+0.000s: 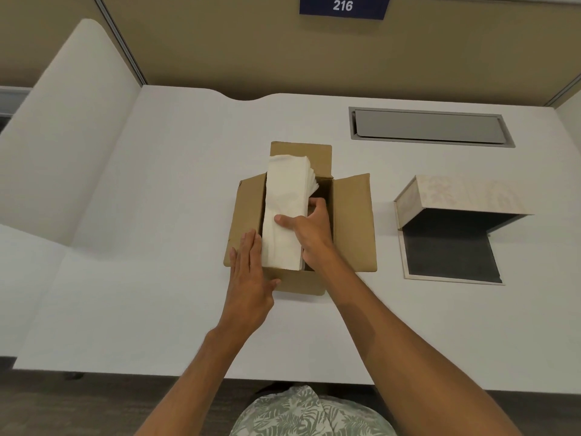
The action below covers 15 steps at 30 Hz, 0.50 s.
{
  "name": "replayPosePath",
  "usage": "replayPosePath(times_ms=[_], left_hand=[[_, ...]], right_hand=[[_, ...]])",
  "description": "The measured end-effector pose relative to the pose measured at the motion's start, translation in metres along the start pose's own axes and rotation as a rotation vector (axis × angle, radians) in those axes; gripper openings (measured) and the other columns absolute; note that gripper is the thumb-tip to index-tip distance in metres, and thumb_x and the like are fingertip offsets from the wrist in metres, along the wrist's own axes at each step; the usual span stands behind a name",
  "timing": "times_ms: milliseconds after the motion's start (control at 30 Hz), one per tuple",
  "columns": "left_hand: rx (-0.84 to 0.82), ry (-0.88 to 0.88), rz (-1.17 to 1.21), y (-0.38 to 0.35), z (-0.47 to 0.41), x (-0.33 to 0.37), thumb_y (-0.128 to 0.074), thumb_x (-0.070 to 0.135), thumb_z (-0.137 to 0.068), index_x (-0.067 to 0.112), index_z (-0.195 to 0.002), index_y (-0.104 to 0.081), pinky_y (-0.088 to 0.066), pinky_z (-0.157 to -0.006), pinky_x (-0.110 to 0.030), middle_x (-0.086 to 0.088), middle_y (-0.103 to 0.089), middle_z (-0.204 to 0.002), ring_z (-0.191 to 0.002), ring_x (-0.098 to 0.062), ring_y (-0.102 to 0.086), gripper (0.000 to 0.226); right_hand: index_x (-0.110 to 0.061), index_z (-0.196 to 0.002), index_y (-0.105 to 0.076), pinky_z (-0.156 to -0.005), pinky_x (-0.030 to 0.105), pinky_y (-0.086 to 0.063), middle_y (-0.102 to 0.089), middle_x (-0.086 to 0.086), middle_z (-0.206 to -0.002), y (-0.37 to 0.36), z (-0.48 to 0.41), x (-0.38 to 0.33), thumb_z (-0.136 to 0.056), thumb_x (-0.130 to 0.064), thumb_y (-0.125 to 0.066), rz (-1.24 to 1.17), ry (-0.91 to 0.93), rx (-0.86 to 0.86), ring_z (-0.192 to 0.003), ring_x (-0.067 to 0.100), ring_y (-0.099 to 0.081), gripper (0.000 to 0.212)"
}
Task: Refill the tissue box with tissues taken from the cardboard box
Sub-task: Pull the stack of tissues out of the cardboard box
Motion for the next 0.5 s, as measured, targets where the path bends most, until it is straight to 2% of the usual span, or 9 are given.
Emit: replayPosePath(times_ms=[167, 333, 400, 500], left_hand=[[-0.004, 0.034, 0.036, 0.001, 0.001, -0.003, -0.077, 0.014, -0.083, 0.006, -0.155, -0.012, -0.008, -0.124, -0.05, -0.008, -0.013, -0.165, -0.153, -0.022, -0.006, 0.098], [-0.016, 0.045, 0.101, 0.007, 0.005, -0.005, -0.076, 0.026, -0.081, 0.018, -0.157, -0.002, -0.003, -0.124, -0.044, 0.005, 0.001, -0.167, -0.152, -0.008, 0.012, 0.107], [-0.008, 0.044, 0.134, 0.013, 0.008, -0.002, -0.071, 0.03, -0.08, 0.023, -0.157, -0.002, -0.006, -0.123, -0.045, 0.008, 0.003, -0.167, -0.151, -0.007, 0.013, 0.103], [0.042, 0.048, 0.262, 0.025, 0.011, 0.015, -0.059, 0.028, -0.082, 0.03, -0.157, -0.011, -0.012, -0.121, -0.045, 0.013, -0.004, -0.166, -0.152, -0.007, 0.002, 0.089]], right_hand=[[-0.022, -0.123, -0.042, -0.088, 0.052, -0.058, -0.062, 0.002, -0.116, 0.006, 0.018, -0.018, -0.063, -0.014, -0.091, -0.076, 0.046, -0.042, -0.102, 0.025, -0.066, 0.078], [-0.022, -0.122, -0.044, -0.083, 0.046, -0.06, -0.064, -0.002, -0.114, 0.024, 0.041, -0.039, -0.064, -0.018, -0.092, -0.093, 0.116, -0.082, -0.099, 0.02, -0.067, 0.076], [-0.022, -0.122, -0.045, -0.084, 0.046, -0.061, -0.065, -0.002, -0.116, 0.034, 0.05, -0.048, -0.063, -0.018, -0.092, -0.118, 0.147, -0.103, -0.101, 0.02, -0.068, 0.076], [-0.025, -0.121, -0.046, -0.085, 0.048, -0.06, -0.065, -0.001, -0.119, 0.051, 0.061, -0.06, -0.064, -0.02, -0.092, -0.119, 0.18, -0.127, -0.104, 0.023, -0.068, 0.074]])
Point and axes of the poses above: each hand's wrist, its own z-axis away from the middle knuckle, its own y-axis out of the back of the hand, x = y × z, the point moved 4 cm from there along -z, towards the middle knuckle
